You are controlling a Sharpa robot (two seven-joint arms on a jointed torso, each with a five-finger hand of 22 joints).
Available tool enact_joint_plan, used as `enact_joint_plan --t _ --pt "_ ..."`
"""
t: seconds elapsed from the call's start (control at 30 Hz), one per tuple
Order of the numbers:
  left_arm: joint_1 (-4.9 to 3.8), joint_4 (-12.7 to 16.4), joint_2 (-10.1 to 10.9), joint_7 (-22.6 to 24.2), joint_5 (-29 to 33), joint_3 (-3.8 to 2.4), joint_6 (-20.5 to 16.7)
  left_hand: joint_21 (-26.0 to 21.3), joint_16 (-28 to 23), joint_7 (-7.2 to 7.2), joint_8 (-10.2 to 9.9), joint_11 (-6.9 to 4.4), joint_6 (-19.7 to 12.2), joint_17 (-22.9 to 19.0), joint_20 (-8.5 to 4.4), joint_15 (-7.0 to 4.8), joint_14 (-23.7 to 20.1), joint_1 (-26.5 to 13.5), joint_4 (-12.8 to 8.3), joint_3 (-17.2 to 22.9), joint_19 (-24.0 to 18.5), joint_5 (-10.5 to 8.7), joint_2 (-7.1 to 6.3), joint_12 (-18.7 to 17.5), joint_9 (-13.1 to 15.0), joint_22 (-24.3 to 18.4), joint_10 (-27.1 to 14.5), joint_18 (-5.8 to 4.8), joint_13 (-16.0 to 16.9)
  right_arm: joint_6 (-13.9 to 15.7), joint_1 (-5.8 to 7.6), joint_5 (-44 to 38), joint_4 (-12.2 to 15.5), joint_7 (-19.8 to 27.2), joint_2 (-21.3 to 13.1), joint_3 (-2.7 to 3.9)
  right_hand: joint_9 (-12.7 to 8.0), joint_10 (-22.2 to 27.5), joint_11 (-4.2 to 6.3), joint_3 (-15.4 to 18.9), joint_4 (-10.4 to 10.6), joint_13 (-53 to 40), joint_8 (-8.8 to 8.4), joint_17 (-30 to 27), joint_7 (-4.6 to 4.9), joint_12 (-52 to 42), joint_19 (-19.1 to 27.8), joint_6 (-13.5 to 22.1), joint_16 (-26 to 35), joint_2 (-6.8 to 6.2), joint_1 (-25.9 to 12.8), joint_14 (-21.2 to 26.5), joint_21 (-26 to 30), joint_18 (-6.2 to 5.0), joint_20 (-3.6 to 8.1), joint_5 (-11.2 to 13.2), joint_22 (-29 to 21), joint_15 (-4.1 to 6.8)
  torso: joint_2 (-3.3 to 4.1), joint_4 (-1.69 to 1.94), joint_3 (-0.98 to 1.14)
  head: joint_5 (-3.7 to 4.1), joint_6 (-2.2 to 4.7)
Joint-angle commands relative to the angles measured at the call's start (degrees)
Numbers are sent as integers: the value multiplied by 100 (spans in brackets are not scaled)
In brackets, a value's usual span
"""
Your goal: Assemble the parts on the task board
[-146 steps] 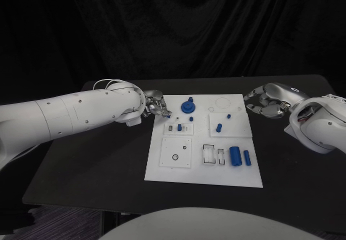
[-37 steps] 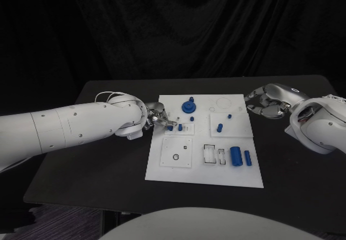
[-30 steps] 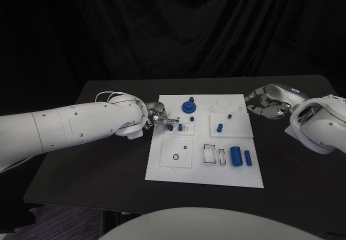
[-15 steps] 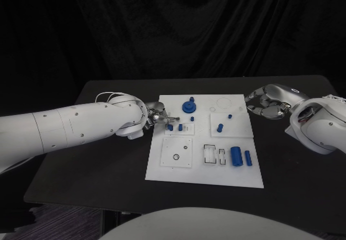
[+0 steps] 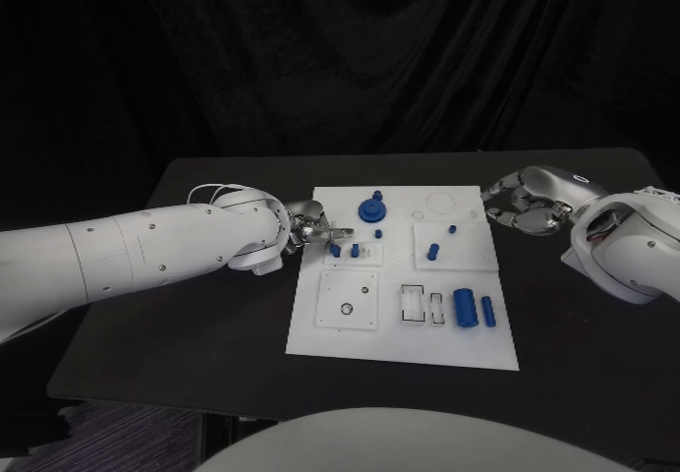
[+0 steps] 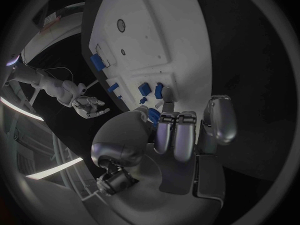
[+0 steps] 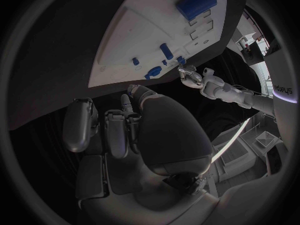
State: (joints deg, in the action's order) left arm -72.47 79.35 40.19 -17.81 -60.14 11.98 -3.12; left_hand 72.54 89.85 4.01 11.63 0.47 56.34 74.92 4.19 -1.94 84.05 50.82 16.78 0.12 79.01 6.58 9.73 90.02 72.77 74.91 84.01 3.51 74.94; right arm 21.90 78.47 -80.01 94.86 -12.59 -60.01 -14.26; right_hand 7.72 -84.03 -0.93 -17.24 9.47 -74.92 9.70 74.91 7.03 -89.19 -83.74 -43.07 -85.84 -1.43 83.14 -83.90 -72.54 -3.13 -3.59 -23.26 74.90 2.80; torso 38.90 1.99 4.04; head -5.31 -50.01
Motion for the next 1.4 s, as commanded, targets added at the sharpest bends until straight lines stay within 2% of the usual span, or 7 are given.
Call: enact_joint_plan --t 0.03,0.77,0.93,1.1,1.3,1.37,1.4 --pt "34 2 -13 153 18 16 -67 30 15 -32 55 -39 9 1508 -2 -41 595 12 1 -38 43 41 65 -2 34 943 599 78 1506 -36 -12 -13 2 -84 -3 4 -9 -451 -27 -27 3 -1374 -31 1139 6 24 38 -42 29 9 -60 -492 11 -72 10 -33 995 -10 -2 -2 2 -1 1" --pt "39 14 64 633 18 16 -559 57 15 -72 346 -82 -164 1508 -53 -86 595 296 -15 -197 87 179 181 -2 334 956 599 68 1506 -21 -13 -13 0 -76 -15 4 -15 -448 -28 -39 3 -1372 -34 1138 7 27 37 -46 30 7 -75 -492 12 -72 8 -31 995 -12 -5 1 3 5 1" --pt "34 52 174 1539 -182 15 -1252 114 15 -72 292 -84 -357 1508 -54 -85 595 1220 -152 -147 122 667 -221 -2 301 978 599 51 1506 -7 -13 -13 10 -78 -44 4 -15 -448 -28 -39 3 -1372 -34 1138 7 27 37 -46 30 7 -75 -492 12 -72 8 -31 995 -12 -1 -2 2 28 1" --pt "-68 50 239 2575 -327 14 -1508 -215 15 62 -20 50 -601 1508 39 40 595 2197 -13 -26 -201 672 -469 -14 -62 893 585 104 1496 2 -11 -13 14 -92 -59 4 -16 -423 -29 -43 1 -1348 -35 1126 7 45 45 -48 44 6 -78 -488 34 -76 8 -31 989 -12 -1 -5 -1 45 1" --pt "-347 -130 134 3594 -550 14 -1098 -1335 -711 269 -10 299 -1448 67 258 302 -1154 3528 -59 250 -1437 437 -626 -1951 -2 600 -1839 276 170 31 -10 -13 17 -93 -69 4 -21 -328 -29 -58 -1 -1262 -37 1091 6 114 70 -52 86 3 -88 -475 99 -90 6 -33 970 -14 -4 -2 0 72 1" --pt "-420 -220 53 3754 -927 14 -862 -1736 -1008 234 -112 547 -1880 -404 385 519 -1853 3721 -22 394 -1946 -24 -680 -4326 -176 504 -4525 297 -1241 50 -10 -13 20 -86 -69 4 -30 -208 -28 -89 -9 -1150 -42 1068 6 208 90 -58 116 -2 -101 -465 150 -100 5 -34 956 -15 -4 -3 4 88 1" --pt "-435 -256 18 3800 -1065 14 -798 -1740 -1079 258 -116 514 -2023 -523 400 516 -2054 3771 -38 487 -2002 -171 -708 -4866 -223 507 -4992 306 -1602 58 -10 -13 19 -81 -68 4 -32 -180 -28 -95 -11 -1124 -43 1062 5 230 91 -60 123 -2 -103 -463 154 -100 5 -34 955 -15 -5 -7 6 85 1"
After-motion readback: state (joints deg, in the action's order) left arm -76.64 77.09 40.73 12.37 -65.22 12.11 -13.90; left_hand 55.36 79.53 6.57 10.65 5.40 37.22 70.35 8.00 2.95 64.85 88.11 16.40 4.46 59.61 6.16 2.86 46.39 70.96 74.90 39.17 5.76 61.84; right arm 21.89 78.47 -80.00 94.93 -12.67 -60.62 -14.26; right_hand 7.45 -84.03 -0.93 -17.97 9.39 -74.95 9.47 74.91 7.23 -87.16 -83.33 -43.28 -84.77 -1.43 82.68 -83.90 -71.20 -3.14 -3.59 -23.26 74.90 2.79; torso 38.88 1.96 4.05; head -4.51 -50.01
